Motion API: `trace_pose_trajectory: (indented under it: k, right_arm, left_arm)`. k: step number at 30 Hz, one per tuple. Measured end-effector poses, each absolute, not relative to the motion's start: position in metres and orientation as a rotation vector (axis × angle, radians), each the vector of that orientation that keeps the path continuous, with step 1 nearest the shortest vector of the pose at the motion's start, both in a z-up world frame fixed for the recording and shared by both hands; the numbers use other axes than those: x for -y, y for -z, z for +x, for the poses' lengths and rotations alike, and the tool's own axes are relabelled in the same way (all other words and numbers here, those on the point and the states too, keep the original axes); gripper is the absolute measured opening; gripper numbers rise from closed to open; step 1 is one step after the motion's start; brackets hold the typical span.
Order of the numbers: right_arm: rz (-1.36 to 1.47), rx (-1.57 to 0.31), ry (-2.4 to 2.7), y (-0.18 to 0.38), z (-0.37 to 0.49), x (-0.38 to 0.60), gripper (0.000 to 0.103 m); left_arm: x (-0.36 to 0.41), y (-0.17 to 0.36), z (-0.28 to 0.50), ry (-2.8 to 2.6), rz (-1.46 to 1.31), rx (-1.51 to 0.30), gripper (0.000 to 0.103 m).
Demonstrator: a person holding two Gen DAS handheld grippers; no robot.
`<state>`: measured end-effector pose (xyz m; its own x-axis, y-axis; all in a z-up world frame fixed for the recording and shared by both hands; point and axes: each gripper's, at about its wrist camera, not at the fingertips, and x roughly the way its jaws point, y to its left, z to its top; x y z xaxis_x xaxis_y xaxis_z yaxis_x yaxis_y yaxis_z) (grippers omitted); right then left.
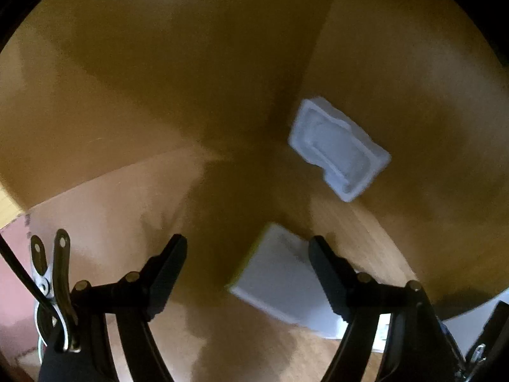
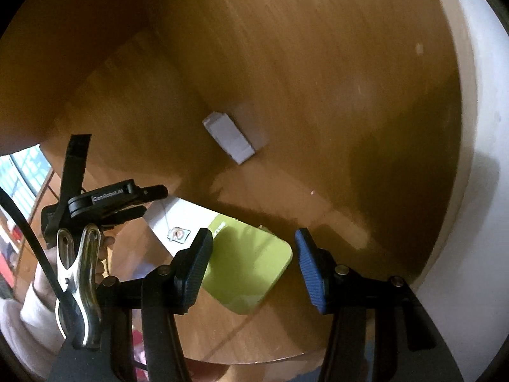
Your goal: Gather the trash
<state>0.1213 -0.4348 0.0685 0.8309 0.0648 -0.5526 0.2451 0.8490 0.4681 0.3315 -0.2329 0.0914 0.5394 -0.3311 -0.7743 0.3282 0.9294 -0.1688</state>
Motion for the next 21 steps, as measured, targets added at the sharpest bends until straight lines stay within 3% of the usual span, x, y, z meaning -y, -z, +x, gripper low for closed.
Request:
trace_pose_trajectory:
  k: [21]
  right_arm:
    - [0.456,-0.584,0.024,-0.072,0.135,0.405,0.059]
  left_arm:
    - [0.219,-0.098,0.266,0.595,-0.01,-0.917,0.068]
